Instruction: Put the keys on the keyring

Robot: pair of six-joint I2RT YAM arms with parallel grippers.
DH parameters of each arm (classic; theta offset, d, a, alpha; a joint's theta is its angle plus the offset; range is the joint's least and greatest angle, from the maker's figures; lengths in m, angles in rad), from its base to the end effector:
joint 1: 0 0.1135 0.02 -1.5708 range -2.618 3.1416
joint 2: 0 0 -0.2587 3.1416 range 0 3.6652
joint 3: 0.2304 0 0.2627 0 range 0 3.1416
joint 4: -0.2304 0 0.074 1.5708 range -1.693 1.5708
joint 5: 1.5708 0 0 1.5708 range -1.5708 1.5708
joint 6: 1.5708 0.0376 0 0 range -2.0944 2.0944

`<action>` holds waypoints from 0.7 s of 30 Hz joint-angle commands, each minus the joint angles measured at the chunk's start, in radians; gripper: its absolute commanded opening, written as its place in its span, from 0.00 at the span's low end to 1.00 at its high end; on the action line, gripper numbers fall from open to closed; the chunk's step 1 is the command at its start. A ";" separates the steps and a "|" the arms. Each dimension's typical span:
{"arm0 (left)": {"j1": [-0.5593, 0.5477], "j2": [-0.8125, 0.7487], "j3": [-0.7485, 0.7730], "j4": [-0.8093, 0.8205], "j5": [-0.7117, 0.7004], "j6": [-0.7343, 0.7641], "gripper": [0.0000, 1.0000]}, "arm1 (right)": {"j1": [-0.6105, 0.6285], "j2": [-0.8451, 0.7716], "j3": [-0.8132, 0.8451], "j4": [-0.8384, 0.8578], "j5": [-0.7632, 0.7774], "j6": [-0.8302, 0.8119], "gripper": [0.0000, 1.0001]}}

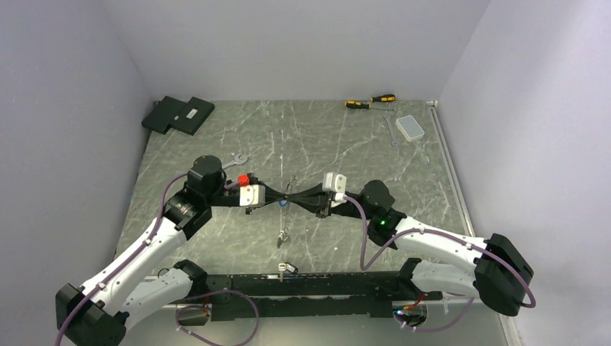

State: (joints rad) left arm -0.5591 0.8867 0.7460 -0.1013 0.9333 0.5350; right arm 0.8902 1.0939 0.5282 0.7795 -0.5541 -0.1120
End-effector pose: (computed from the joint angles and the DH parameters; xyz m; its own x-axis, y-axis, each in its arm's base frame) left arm 0.1635 -0.1379 0.3144 0.3234 0.1556 -0.9334 0.9441 0.0132 0.3293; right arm 0.1438 0.2090 0.2794 0.2427 0.1487 -0.9586 -0.9634 0.1531 -0.2202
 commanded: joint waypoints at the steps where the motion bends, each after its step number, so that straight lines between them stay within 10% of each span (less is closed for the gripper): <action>1: -0.004 0.012 0.026 0.031 0.030 -0.005 0.00 | 0.003 0.001 0.056 0.091 -0.031 0.008 0.00; 7: -0.004 0.032 0.065 -0.080 -0.037 0.071 0.00 | 0.002 -0.042 0.064 -0.001 -0.025 -0.007 0.00; 15: -0.003 0.042 0.087 -0.160 -0.120 0.122 0.00 | 0.003 -0.115 0.146 -0.390 0.028 -0.107 0.36; 21: -0.005 0.053 0.110 -0.201 -0.173 0.141 0.00 | 0.003 -0.080 0.294 -0.717 0.107 -0.201 0.40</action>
State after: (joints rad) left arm -0.5640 0.9382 0.7906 -0.2920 0.8005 0.6415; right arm 0.8909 0.9958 0.7101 0.3038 -0.5087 -0.2317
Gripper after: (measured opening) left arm 0.012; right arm 0.394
